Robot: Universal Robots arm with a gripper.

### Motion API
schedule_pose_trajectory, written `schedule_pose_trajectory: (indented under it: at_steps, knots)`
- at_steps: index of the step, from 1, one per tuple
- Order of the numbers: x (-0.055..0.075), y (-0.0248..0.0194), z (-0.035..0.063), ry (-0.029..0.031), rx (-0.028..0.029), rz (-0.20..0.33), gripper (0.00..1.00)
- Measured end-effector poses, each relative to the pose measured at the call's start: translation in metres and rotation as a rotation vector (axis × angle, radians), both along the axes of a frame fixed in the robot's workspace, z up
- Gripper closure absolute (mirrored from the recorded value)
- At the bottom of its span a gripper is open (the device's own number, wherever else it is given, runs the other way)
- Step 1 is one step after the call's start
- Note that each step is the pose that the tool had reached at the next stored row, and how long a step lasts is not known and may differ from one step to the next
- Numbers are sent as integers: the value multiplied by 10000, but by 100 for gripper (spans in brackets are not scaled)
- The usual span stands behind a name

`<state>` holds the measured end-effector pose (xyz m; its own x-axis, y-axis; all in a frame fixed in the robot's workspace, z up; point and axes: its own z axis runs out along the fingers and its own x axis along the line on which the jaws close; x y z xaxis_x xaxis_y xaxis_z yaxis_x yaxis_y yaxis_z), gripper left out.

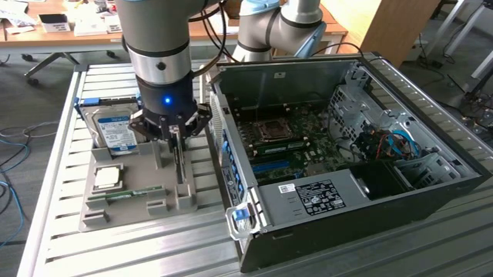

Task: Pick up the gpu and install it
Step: 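Pick up the gpu and move the gpu toward the slot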

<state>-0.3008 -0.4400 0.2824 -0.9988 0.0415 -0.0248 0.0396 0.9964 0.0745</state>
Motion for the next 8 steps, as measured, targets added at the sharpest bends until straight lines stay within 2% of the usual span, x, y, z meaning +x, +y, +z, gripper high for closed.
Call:
schedule_pose_trajectory:
  at_steps: [8]
  knots:
    - [-1,1,111,-1,1,-1,73]
